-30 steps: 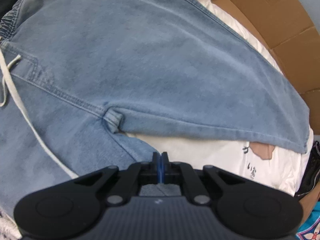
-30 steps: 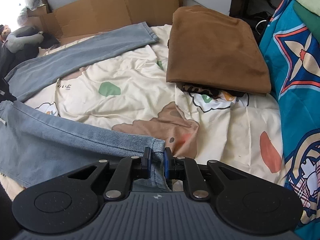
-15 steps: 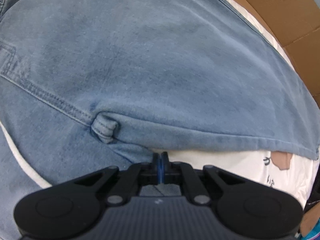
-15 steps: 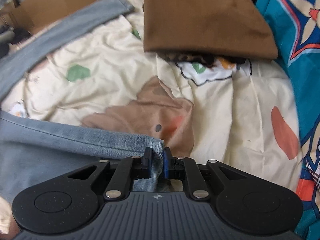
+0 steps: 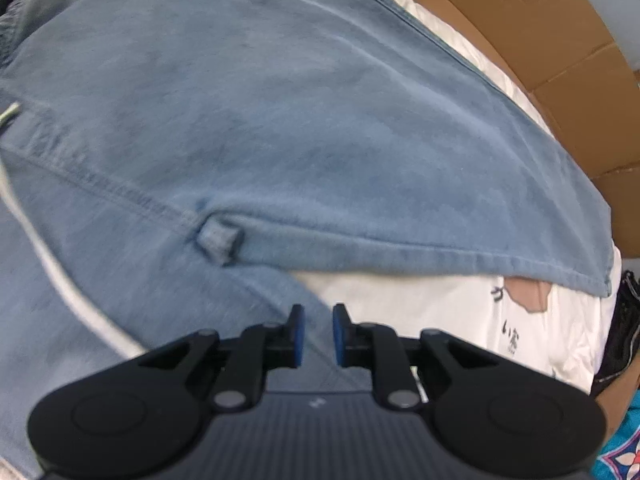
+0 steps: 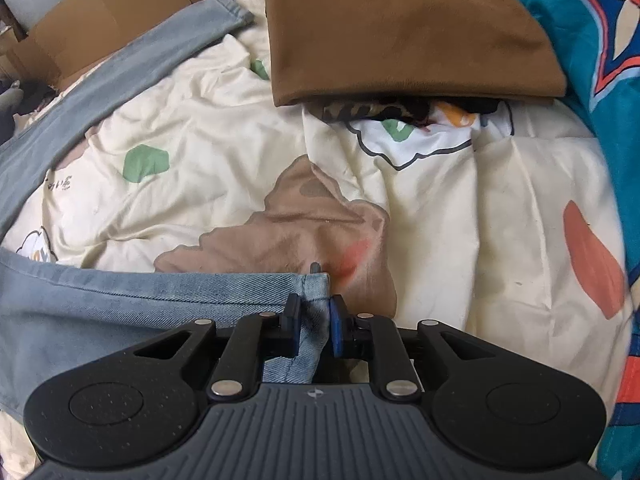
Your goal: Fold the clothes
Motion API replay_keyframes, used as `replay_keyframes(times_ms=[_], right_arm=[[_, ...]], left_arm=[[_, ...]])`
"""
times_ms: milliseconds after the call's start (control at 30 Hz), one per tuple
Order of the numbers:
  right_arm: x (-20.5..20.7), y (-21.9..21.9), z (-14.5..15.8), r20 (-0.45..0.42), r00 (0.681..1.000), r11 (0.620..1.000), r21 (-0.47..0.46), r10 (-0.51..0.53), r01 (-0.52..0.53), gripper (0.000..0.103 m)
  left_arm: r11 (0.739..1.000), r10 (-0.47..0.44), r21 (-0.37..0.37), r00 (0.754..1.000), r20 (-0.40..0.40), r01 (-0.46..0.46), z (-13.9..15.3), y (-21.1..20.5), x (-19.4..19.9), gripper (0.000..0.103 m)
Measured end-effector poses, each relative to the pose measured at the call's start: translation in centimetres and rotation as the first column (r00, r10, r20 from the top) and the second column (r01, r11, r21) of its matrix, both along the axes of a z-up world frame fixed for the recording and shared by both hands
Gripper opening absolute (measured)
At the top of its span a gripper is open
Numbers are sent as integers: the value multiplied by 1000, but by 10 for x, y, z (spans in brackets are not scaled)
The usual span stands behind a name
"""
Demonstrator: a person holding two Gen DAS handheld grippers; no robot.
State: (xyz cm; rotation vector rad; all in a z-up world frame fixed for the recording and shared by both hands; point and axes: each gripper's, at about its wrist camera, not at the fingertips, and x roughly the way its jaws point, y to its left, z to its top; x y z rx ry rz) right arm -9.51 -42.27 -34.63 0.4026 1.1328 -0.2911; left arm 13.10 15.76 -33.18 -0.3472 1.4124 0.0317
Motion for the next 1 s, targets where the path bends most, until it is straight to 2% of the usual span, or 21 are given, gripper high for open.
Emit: replay_keyframes(times_ms=[167, 300, 533, 600, 733, 833, 1000], right_arm=[[13, -7, -21, -25, 999, 999, 37, 24, -23, 14], [19, -9, -19, -1, 997, 997, 0, 74, -74, 6], [11, -4, -3, 40, 999, 996, -81, 26, -23, 3], [6, -3, -4, 41, 999, 996, -84, 1, 2, 2], [-2, -13, -8, -13, 996, 977, -195, -90, 85, 0], [-4, -33, -5, -24, 989, 973, -183, -146, 139, 0], [11, -22, 19, 52, 998, 991, -126, -26, 33, 1]], left_arm=[[1000, 10, 29, 1000, -1, -10, 14, 15, -20, 15], [997, 34, 66, 999, 2, -34, 29, 30, -38, 15], [992, 45, 113, 999, 28, -47, 67, 50, -63, 15], [993, 33, 114, 999, 37, -37, 71, 52, -62, 18], [995, 14, 99, 999, 36, -17, 54, 51, -54, 19], [999, 9, 46, 999, 37, -11, 34, 50, -51, 20], [994, -99, -44, 995, 28, 100, -2, 30, -38, 20]])
